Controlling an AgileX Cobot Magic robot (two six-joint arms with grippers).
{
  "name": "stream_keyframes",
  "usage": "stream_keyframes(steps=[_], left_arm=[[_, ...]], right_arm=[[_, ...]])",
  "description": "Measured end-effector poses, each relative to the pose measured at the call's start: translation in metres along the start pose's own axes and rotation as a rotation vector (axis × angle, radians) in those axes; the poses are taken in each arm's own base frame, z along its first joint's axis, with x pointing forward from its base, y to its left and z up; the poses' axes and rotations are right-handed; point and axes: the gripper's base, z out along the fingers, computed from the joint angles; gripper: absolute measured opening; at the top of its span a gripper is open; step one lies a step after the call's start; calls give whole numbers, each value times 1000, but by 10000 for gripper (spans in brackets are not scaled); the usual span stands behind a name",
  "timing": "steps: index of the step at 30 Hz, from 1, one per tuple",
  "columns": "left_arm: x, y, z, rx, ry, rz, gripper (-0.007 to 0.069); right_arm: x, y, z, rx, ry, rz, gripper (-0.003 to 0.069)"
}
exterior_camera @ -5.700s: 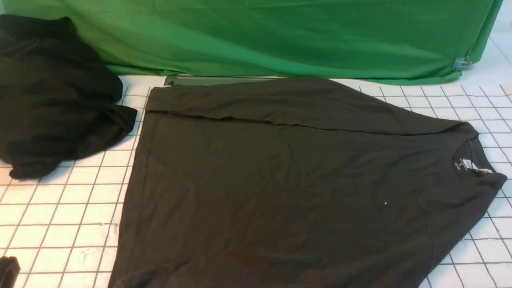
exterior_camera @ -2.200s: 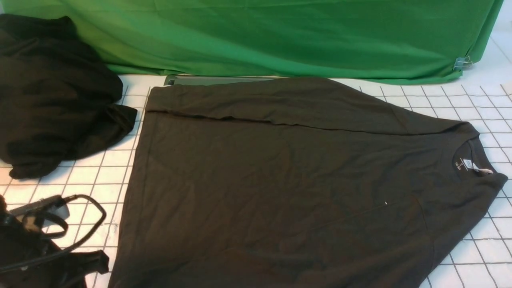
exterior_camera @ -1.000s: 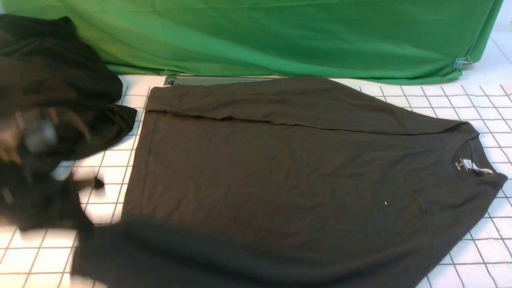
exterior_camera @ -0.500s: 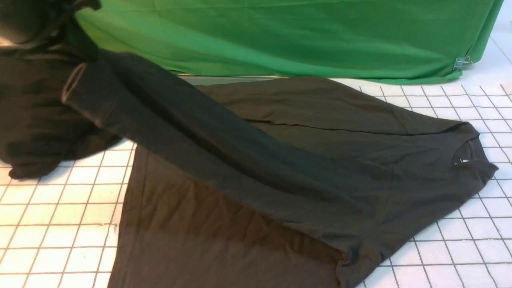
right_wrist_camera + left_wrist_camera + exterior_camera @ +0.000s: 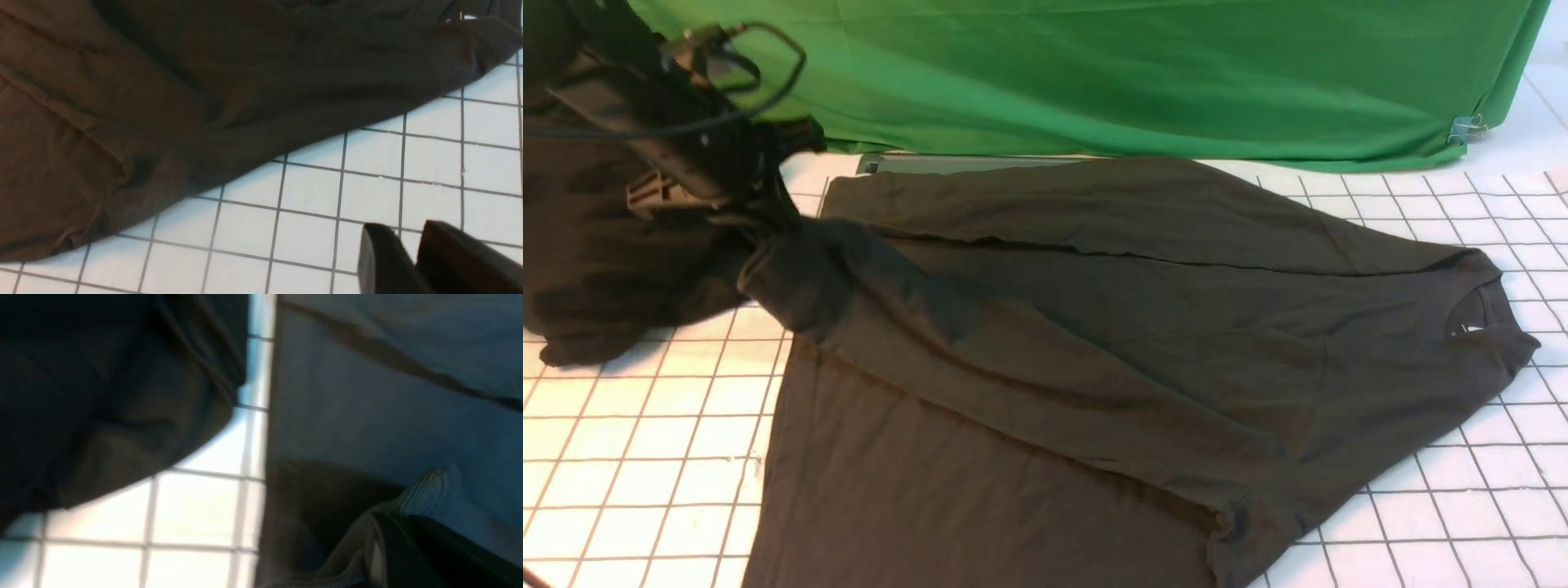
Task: Fold a long-sleeved shirt over a white checkered tablecloth.
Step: 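Grab the top left corner of the dark shirt with the left gripper, then fold the left side of the black T-shirt inward over its body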
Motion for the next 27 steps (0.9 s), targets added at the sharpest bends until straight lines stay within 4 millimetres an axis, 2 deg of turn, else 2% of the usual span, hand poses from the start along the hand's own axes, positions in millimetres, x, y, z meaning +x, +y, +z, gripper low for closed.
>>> stream_keyframes(steps=[5,10,14,15,17,19,20,22,23,25,27], left_arm=[[-1,5,19,-21,-1,5,98],[-3,8,27,-31,-12,-2,222],[-20,4,14,-19,-58,4,318],[-23,3,11,-13,-69,1,326],[-44,-7,-7,44,-142,-16,351],[-50,-12,-11,78,-152,-30,351],[-58,-19,-7,129,-140,-53,339],[-59,-23,-1,155,-115,-66,328],[-60,-24,9,178,-79,-84,317],[-59,-22,42,195,9,-174,299],[-57,-17,63,185,48,-238,295]], right_arm=[[0,0,0,0,0,0,142],[0,0,0,0,0,0,155],[0,0,0,0,0,0,162],[0,0,0,0,0,0,163],[0,0,0,1,-5,0,169],[-1,0,0,1,-9,0,171],[-1,0,0,2,-14,0,174],[-1,0,0,2,-16,0,175],[-2,0,0,3,-18,0,176],[-2,0,0,3,-18,0,177],[-2,0,0,3,-18,0,179]])
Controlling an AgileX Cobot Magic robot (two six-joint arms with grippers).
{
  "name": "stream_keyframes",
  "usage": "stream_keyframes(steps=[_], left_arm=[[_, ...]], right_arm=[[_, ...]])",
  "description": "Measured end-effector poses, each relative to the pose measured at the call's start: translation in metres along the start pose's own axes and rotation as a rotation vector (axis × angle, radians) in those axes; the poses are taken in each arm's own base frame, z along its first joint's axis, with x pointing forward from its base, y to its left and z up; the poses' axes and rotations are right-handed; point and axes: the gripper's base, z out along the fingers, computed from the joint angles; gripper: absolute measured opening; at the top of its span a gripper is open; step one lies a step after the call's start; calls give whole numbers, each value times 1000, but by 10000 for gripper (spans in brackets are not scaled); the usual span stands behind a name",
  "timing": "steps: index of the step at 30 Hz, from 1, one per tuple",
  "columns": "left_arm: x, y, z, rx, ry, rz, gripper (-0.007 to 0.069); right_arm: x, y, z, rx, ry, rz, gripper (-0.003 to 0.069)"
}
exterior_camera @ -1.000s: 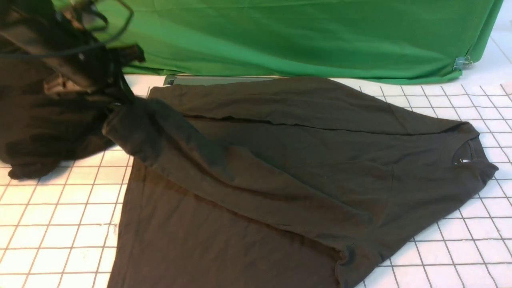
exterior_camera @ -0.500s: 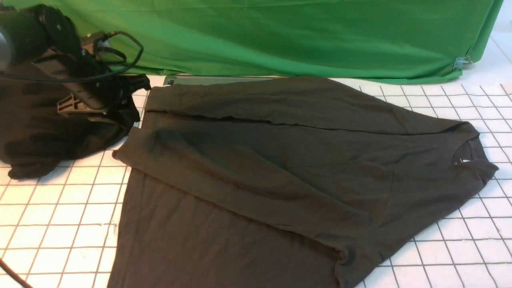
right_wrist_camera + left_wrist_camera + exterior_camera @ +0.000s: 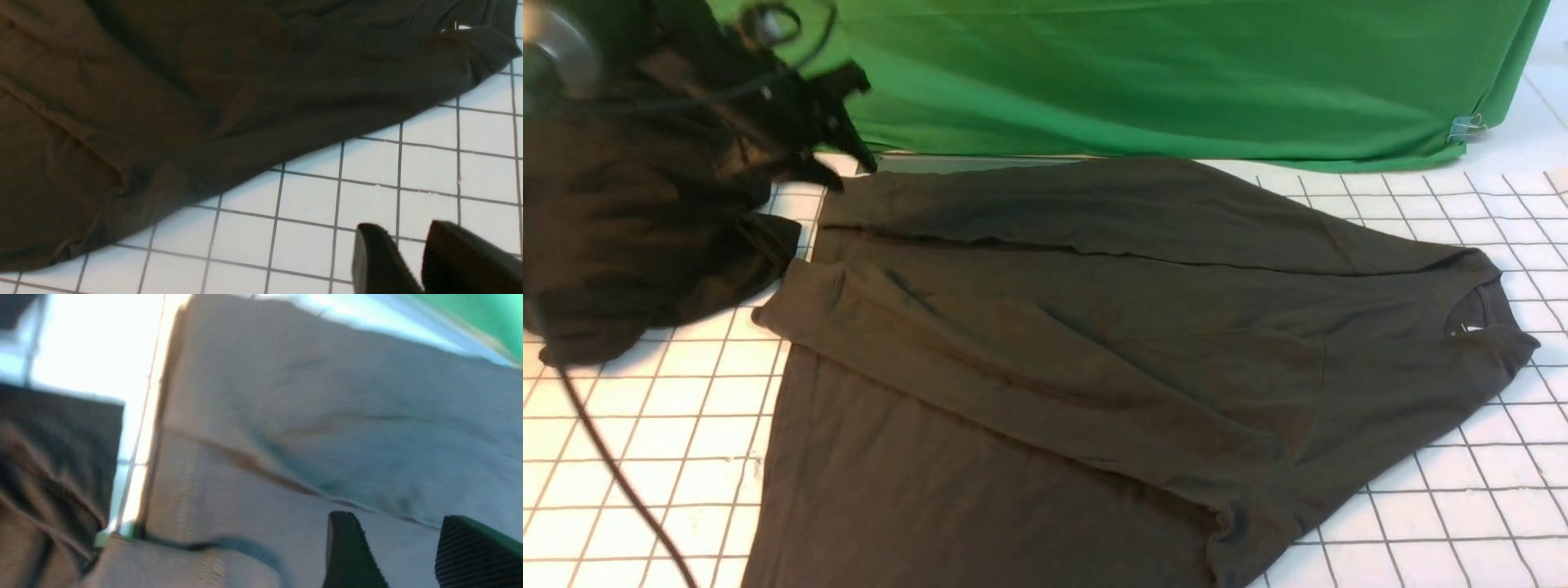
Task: Fold a long-sleeved shirt over a white checkered tablecloth.
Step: 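Fold the left side of the black T-shirt inward over its body, then fold the left side of the dark shirt inward over its body with the left gripper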
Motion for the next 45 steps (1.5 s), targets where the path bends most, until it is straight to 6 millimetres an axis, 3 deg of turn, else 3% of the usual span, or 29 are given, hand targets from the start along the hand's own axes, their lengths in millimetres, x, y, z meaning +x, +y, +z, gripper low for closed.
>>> stream_keyframes(steps=[2,7,15,20,23,28,31,36,39,40,41,45], left_arm=[[1,14,31,-6,47,-104,295],[3,18,53,56,71,-197,295],[1,20,62,78,53,-258,276],[3,23,65,67,63,-270,169],[2,24,65,51,59,-251,40],[2,24,64,43,56,-188,4],[1,15,47,46,54,-156,5],[11,-31,-22,20,23,-6,5],[38,-63,-67,-64,-14,113,5],[41,-63,-68,-73,-7,117,5],[55,-70,-81,-104,-5,159,5],[100,-55,-85,-210,73,195,5]], right_arm=[[0,0,0,0,0,0,185],[0,0,0,0,-1,1,195],[0,0,0,1,-5,1,201],[0,0,0,1,-5,1,209],[0,0,0,1,-5,1,211],[0,0,0,1,-5,1,218],[0,0,0,1,-5,0,220],[0,0,0,1,-5,-1,221],[0,0,0,1,-5,-1,221],[0,0,0,1,-5,-1,221],[0,0,0,1,-5,-1,222],[0,0,0,1,-5,0,230]])
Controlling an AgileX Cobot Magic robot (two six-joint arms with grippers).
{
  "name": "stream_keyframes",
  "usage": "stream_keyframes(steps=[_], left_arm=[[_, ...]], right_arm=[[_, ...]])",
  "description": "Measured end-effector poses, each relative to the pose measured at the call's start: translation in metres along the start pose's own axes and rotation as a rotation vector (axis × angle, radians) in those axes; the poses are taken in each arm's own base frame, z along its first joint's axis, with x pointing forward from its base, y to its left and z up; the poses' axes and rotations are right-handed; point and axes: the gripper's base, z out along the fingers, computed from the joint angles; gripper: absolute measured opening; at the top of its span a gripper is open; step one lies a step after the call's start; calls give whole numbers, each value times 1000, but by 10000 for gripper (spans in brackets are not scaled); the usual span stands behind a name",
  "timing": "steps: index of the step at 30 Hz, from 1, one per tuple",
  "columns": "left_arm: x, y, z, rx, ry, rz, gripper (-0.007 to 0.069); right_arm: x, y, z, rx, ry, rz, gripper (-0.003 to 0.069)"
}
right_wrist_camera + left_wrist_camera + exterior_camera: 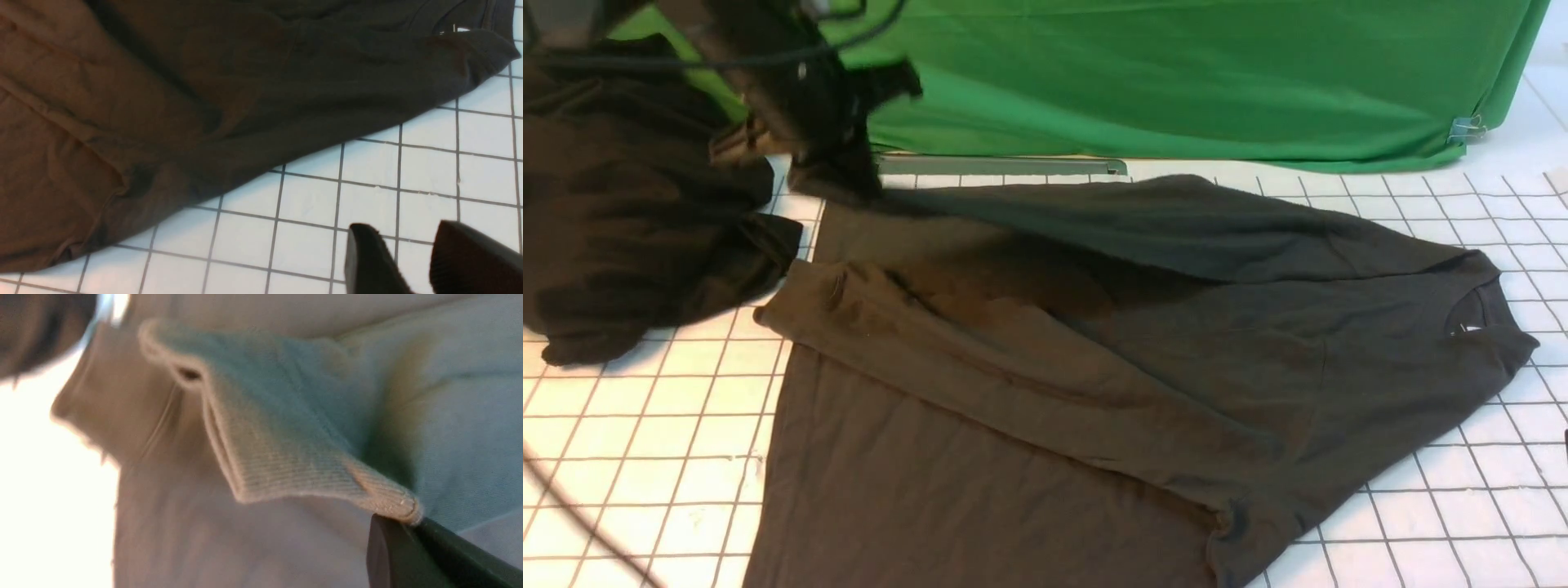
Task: Fold a long-sleeved shirt over a white checkered tablecloth.
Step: 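Fold the left side of the dark shirt inward over its body with the left gripper, then grasp the near edge of the shirt at its hem and shoulder corners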
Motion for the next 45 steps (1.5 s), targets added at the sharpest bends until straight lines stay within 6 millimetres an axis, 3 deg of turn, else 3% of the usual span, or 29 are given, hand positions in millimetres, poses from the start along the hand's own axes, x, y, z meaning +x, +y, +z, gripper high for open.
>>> stream_keyframes(steps=[3,5,8,12,15,18,19,20,23,26,31,36,45], left_arm=[[26,13,13,-35,36,-3,5],[57,28,38,-53,58,-11,6],[82,40,64,-50,62,-13,19],[94,46,76,-35,59,-8,105],[94,44,68,-35,77,24,190],[87,35,29,-24,62,84,337],[87,35,26,-23,58,87,344],[86,32,3,-22,32,112,397],[104,37,-28,-54,121,127,456],[135,48,-29,-106,257,125,468],[195,71,9,-170,418,89,444],[228,85,30,-171,476,38,408],[232,95,39,-203,408,17,390]], right_arm=[[0,0,0,0,0,0,233],[0,0,0,0,0,0,235],[0,0,0,0,0,0,236],[0,0,0,0,0,0,237],[0,0,0,0,0,0,238],[0,0,0,0,-1,0,238],[0,0,0,0,-1,0,238],[0,0,0,0,-1,0,238],[0,0,0,0,-1,0,238],[0,0,0,0,-2,0,238],[0,0,0,0,-3,-2,238],[-1,0,0,1,-7,-5,238],[-1,0,0,2,-10,-5,238]])
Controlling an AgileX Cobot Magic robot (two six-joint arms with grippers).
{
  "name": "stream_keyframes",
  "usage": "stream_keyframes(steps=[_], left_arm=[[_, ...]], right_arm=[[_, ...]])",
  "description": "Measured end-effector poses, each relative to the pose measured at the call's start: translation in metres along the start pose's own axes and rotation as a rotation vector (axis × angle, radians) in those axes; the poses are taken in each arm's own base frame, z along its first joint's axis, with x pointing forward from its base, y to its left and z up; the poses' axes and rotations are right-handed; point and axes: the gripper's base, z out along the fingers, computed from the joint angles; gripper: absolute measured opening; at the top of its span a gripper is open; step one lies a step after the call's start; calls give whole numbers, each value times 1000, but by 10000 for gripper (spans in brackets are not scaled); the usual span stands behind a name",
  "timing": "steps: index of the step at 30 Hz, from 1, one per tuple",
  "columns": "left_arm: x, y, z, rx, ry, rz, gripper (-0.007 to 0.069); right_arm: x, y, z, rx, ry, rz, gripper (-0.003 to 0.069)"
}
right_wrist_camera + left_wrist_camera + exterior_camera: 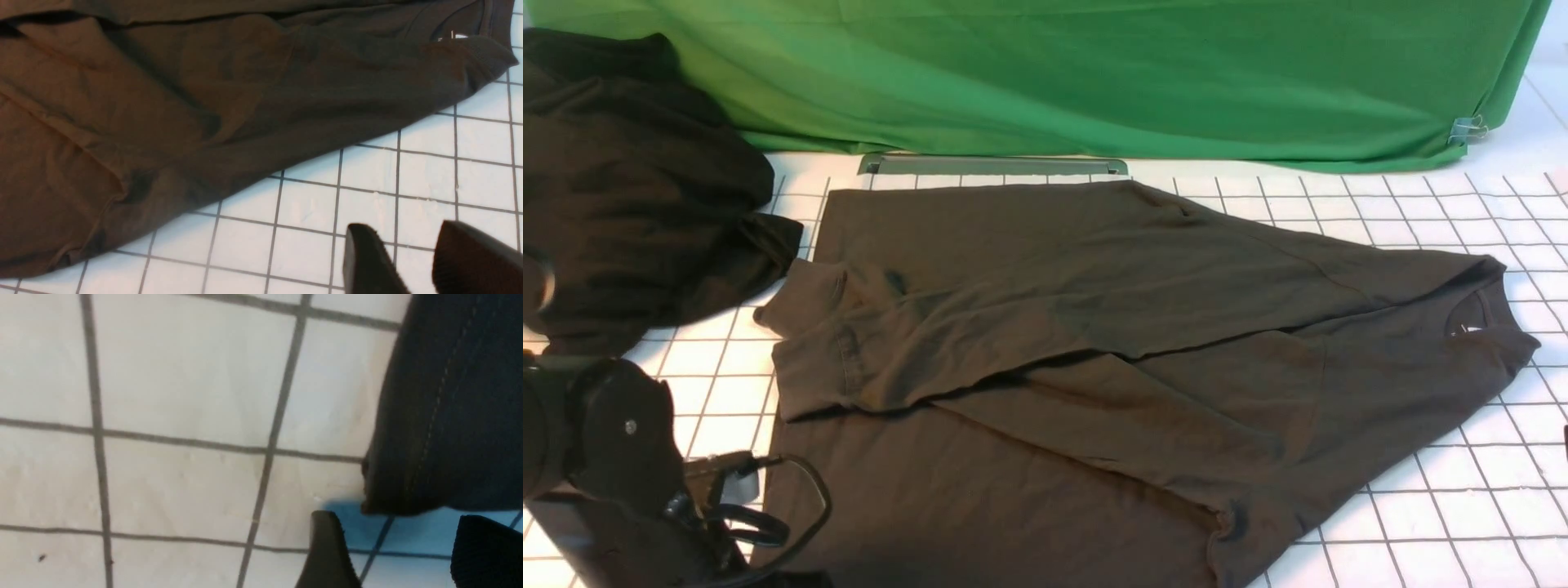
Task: Fold a long-sleeved shirt over a white checkered tablecloth.
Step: 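Grasp the near edge of the shirt at its hem and shoulder corners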
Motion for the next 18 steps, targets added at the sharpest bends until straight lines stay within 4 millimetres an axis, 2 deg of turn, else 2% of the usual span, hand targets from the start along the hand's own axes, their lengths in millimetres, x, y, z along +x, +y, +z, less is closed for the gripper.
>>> stream_keyframes(steps=[4,10,13,15,16,17,18], left_arm=[[-7,-2,0,18,-75,-5,390],[-9,-2,1,22,-88,-5,389],[-11,-2,4,12,-82,0,358],[-11,-2,5,3,-78,26,306],[-11,-1,6,-7,-76,50,232],[-11,-1,6,-7,-76,50,221],[-11,-2,6,6,-83,69,116]], right_arm=[[0,0,0,0,0,0,238],[0,0,0,0,0,0,239],[0,0,0,0,1,0,239],[1,0,0,-1,9,0,239],[2,1,0,-6,21,-7,239],[2,1,0,-7,22,-9,239],[3,5,0,-27,31,-45,239]])
